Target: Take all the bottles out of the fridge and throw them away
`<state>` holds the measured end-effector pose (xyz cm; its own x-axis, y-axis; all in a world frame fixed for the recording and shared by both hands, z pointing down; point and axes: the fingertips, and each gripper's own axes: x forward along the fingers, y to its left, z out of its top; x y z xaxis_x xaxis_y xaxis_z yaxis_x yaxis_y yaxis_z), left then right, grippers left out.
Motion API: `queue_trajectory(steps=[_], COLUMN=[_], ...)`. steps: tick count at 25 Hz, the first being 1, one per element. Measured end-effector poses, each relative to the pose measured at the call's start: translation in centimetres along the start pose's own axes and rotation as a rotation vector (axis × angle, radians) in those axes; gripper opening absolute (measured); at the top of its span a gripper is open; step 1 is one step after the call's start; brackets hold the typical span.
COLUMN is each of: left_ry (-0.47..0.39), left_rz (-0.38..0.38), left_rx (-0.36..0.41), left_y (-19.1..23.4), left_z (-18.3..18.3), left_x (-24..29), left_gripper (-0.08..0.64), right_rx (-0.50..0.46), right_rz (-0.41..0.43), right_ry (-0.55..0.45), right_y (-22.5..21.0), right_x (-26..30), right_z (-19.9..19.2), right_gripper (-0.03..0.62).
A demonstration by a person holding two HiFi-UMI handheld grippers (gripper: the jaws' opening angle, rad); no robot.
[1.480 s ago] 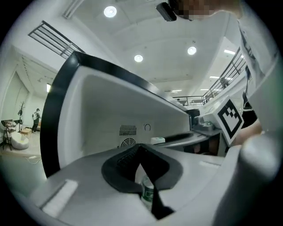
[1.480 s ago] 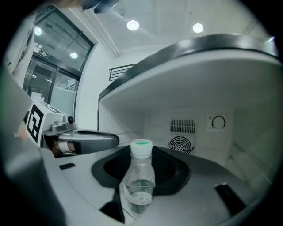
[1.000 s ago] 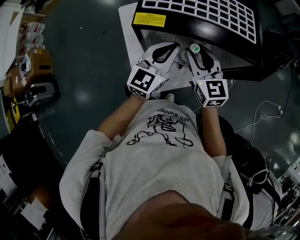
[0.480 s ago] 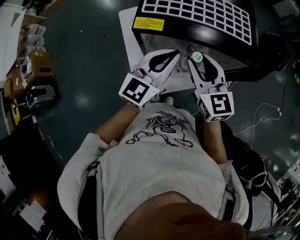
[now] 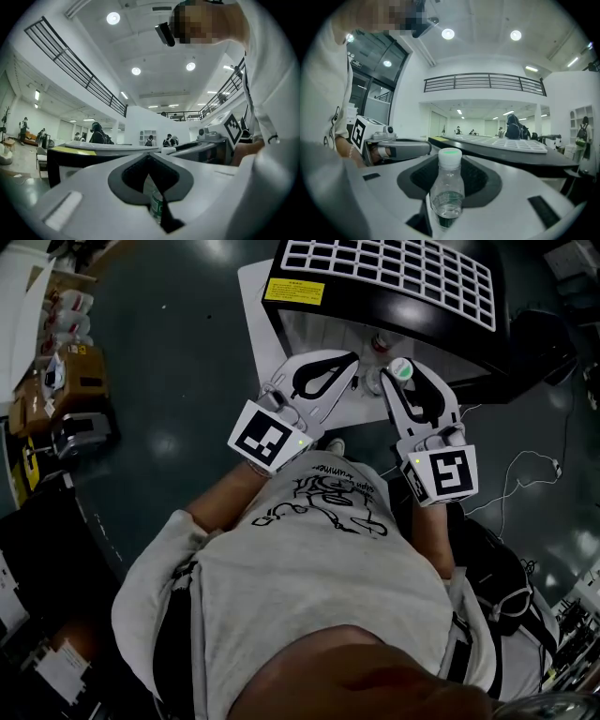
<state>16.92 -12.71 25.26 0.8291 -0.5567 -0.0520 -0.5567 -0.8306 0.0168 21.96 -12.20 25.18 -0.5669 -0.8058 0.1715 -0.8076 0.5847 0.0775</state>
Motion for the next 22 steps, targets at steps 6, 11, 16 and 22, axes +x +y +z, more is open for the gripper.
queue_trajectory(steps=[6,11,16,22], left_ry=[-0.023,-0.012,-0.02,-0.037], left_rz=[0.007,0.023,0.057,0.099], left_rx=[-0.002,-0.018,-0.006,0.007], left_y=[-0.4,-1.0,-1.3,-2.1], left_z=[0.8,0.7,0.3,0.5], left_x=[-0.1,-0.2,-0.5,-1.1], left_gripper=[0.008,0.008,0.008,0.008], right_rx=[-0.001,-0.003,-0.011,-0.032], right_rz=[0.015,0.037,0.06,0.097], right_ry=[-0.001,-0.002,-0.01,-0.015], right_y=[0.0,0.3,0.6,1.0], right_x=[-0.9,-1.3,-1.8,-2.5], right_z=[0.3,0.3,0.3,0.4], right_gripper=[0.15,0.15,0.15,0.15])
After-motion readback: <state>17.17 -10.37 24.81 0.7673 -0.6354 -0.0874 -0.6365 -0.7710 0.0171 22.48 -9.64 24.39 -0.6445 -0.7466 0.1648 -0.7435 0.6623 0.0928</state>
